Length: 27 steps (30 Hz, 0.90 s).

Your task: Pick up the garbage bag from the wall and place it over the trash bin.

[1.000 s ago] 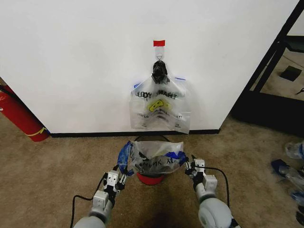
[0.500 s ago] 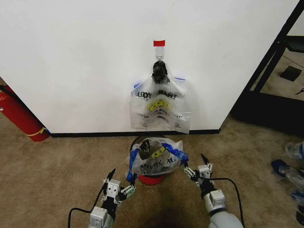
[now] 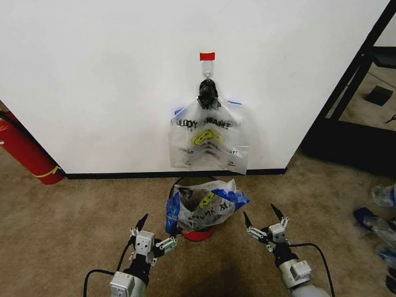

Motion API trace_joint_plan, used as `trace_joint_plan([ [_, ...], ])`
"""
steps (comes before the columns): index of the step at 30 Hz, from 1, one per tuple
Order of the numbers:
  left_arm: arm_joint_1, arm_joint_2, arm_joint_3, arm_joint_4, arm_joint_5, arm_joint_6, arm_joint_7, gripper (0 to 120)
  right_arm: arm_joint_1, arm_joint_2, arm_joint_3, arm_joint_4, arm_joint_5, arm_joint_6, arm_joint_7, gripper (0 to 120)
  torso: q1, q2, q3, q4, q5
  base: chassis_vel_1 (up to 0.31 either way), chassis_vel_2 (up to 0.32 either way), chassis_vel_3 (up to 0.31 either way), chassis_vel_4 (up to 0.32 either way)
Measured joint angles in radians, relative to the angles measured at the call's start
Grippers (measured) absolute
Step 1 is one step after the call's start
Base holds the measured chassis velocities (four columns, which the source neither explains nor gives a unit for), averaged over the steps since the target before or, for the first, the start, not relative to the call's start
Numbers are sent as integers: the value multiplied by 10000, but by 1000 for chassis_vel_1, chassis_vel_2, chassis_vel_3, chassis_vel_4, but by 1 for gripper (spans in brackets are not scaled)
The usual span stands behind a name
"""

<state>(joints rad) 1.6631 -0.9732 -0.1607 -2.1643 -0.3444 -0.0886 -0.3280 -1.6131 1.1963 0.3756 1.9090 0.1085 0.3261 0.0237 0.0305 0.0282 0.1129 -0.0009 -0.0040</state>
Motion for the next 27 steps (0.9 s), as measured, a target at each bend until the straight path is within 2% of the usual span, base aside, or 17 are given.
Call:
trace_joint_plan([
  [2,-49,63,-39,-51,-851,-415,501,100,-26,17,-76,122,75,-39,10,100,0,0,0,0,0,0,0,0,0],
  [4,-156,163,-88,-172,-2226,-957,1317,100,-28,29,-124,210,127,-76,21,100,0,0,0,1,2,0,0,0,0],
  [5,-156,163,-88,-172,-2226,-957,1317,100,-28,29,-124,210,127,-76,21,100,0,0,0,1,2,0,0,0,0],
  [8,-450,102,-125,-355,-4061,-1242,1765,100,-24,38,-133,223,156,-103,48,100,0,0,0,0,2,0,0,0,0],
  [11,-832,-62,-345,-548,-5544,-1271,1719,100,-37,40,-121,210,196,-106,53,100,0,0,0,0,0,0,0,0,0],
  [12,-832,-62,-345,-548,-5544,-1271,1719,100,-37,40,-121,210,196,-106,53,100,0,0,0,0,0,0,0,0,0],
  [14,-1029,-106,-663,-733,-6790,-1081,1411,100,-58,35,-119,177,310,-112,54,100,0,0,0,-2,2,0,0,0,0],
  [16,-1077,-117,-917,-767,-7504,-803,1121,100,-12,37,-177,166,418,-119,51,100,0,0,0,-2,1,0,0,0,0],
  [19,-1083,-137,-1091,-646,-7579,-681,924,100,111,73,-288,166,465,-135,44,100,0,0,0,1,1,0,0,0,0],
  [23,-1166,47,-1199,-414,-6090,-558,717,100,336,174,-449,243,504,-199,41,100,0,0,1,5,0,0,0,0,0],
  [25,-1514,385,-1129,-421,-5377,-268,599,100,331,187,-437,424,661,-203,28,100,0,0,0,-3,0,0,0,0,0],
  [27,-1605,456,-1119,-426,-5257,-198,571,100,334,178,-434,461,718,-202,18,100,0,0,1,-5,0,0,0,0,0],
])
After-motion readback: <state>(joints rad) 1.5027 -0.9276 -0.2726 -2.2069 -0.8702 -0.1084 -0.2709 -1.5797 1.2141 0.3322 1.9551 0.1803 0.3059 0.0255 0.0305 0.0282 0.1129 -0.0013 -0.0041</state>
